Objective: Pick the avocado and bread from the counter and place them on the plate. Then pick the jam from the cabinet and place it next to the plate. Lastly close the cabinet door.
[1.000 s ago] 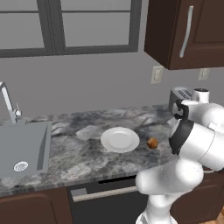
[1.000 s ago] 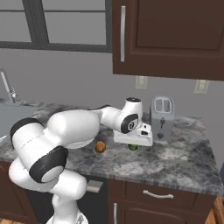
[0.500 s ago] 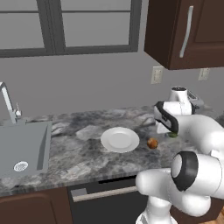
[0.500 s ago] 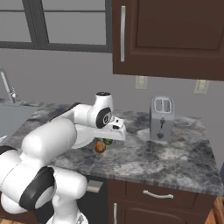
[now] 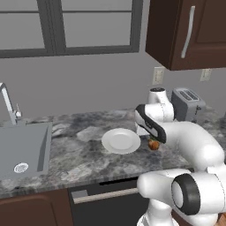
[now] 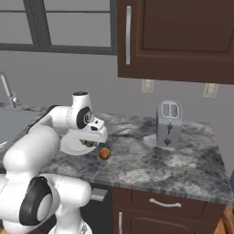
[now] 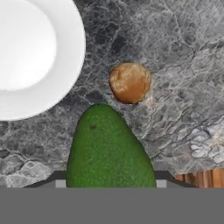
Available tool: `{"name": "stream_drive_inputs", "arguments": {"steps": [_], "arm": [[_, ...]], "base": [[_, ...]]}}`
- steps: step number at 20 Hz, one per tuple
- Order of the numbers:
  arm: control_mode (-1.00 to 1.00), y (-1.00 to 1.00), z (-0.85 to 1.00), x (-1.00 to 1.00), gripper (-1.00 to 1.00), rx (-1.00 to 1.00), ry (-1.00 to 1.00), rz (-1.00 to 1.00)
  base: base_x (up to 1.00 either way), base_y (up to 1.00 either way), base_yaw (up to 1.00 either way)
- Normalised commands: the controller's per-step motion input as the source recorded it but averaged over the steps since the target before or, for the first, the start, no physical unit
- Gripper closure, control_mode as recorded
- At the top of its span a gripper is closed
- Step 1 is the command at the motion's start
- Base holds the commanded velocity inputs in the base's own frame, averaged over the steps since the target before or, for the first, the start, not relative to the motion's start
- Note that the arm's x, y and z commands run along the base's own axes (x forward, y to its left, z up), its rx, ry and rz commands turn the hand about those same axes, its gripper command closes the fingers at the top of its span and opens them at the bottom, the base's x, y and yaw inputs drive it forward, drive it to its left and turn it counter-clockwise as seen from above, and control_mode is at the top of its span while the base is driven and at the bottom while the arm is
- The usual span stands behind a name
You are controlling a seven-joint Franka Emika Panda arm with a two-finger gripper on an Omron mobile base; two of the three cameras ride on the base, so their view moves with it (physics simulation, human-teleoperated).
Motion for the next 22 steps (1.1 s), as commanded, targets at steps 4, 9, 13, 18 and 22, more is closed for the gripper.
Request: {"name": "stream_drive_inputs", "arguments": {"steps": [4,9,13,18,22], "arm": [[-1.0,0.76,0.03,0.12,1.0,0.0,0.01,-0.04],[-1.0,0.69,0.0,0.39,1.0,0.0,0.01,-0.01],[-1.0,0.61,-0.02,0.48,1.0,0.0,0.0,-0.02],[-1.0,0.33,-0.1,0.37,1.0,0.0,0.0,-0.03],[-1.0,0.16,-0.18,0.3,1.0,0.0,0.0,-0.04]], "base": [[0.0,0.0,0.0],[0.0,0.0,0.0],[0.0,0.0,0.0],[0.0,0.0,0.0],[0.0,0.0,0.0]]}}
